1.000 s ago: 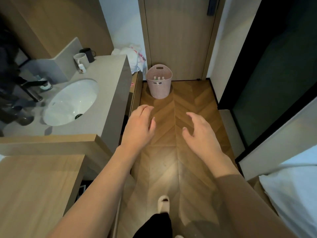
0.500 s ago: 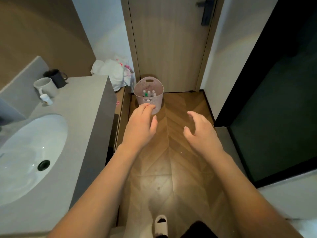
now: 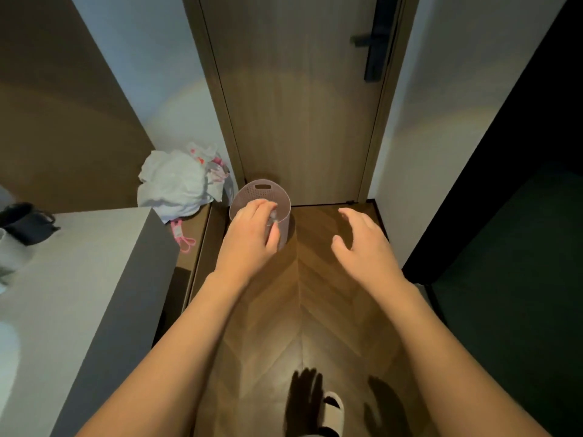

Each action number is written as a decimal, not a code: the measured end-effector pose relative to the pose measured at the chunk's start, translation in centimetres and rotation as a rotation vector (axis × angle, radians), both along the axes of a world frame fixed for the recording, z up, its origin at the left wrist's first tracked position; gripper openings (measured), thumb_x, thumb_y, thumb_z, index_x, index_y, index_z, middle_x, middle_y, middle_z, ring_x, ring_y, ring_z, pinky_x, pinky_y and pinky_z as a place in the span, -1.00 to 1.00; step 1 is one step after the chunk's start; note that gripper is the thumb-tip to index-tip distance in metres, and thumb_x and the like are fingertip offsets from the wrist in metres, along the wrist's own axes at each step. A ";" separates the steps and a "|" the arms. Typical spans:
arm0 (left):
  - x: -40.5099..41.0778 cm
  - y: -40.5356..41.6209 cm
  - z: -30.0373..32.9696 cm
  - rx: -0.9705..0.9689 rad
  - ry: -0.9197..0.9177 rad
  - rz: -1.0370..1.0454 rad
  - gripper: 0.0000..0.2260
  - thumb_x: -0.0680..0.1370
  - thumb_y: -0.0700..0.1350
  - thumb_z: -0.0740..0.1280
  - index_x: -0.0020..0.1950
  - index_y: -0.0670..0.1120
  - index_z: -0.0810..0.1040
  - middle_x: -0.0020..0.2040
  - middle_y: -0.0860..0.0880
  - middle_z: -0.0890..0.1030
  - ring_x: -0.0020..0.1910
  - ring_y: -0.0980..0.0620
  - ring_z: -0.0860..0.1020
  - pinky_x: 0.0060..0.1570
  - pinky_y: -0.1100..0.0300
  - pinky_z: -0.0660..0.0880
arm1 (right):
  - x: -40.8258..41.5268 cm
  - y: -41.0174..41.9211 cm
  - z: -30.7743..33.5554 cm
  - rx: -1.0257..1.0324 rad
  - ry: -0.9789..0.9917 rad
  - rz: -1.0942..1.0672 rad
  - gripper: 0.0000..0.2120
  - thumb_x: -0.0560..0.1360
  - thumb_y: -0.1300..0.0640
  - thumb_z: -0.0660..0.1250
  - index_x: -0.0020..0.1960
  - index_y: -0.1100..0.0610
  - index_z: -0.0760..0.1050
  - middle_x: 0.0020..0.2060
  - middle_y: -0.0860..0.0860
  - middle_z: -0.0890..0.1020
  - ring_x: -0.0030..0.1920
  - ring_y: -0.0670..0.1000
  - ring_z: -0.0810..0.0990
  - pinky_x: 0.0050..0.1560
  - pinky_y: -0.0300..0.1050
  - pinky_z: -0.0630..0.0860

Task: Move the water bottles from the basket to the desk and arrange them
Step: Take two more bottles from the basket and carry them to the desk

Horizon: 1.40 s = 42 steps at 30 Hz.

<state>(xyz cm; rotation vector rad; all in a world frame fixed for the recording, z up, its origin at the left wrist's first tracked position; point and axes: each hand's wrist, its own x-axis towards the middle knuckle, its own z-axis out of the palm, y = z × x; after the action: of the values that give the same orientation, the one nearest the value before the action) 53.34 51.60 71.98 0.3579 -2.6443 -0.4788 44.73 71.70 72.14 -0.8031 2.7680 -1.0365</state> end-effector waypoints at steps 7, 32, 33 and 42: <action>-12.0 -2.4 0.8 0.006 -0.004 0.015 -0.67 0.58 -0.14 0.28 0.34 -0.17 0.48 0.29 -0.10 0.52 0.28 -0.05 0.47 0.31 0.03 0.42 | -12.1 -2.9 0.9 -0.032 0.004 0.027 -0.53 0.59 0.05 0.23 0.49 -0.02 0.27 0.41 -0.05 0.41 0.36 0.00 0.40 0.36 0.05 0.41; -54.4 -19.7 -3.8 0.114 -0.112 0.164 -0.66 0.62 -0.07 0.25 0.39 -0.09 0.45 0.33 -0.06 0.47 0.29 0.00 0.46 0.31 0.11 0.40 | -56.3 -19.8 -2.5 0.113 -0.118 0.143 -0.48 0.60 0.05 0.23 0.53 -0.01 0.22 0.46 -0.02 0.35 0.41 0.02 0.36 0.41 0.01 0.35; -55.5 -20.4 -4.1 0.108 -0.127 0.190 -0.65 0.61 -0.08 0.26 0.39 -0.09 0.45 0.32 -0.07 0.48 0.28 -0.02 0.46 0.30 0.08 0.41 | -58.0 -20.5 -2.6 0.106 -0.130 0.166 -0.48 0.60 0.04 0.23 0.53 -0.01 0.21 0.47 -0.02 0.34 0.43 0.01 0.34 0.42 0.01 0.35; -62.9 -26.6 -3.3 0.121 -0.116 0.427 -0.67 0.57 -0.14 0.29 0.32 -0.16 0.51 0.27 -0.15 0.52 0.24 -0.13 0.51 0.25 0.00 0.45 | -71.1 -29.9 -1.5 0.104 -0.136 0.343 -0.48 0.60 0.02 0.24 0.53 -0.03 0.22 0.46 -0.03 0.35 0.42 0.03 0.35 0.38 0.01 0.38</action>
<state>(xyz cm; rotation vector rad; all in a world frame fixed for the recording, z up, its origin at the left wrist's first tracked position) -9.52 25.00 68.66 0.9873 -2.5478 -0.4866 -26.34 41.82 70.68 -1.0969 2.4333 -0.8411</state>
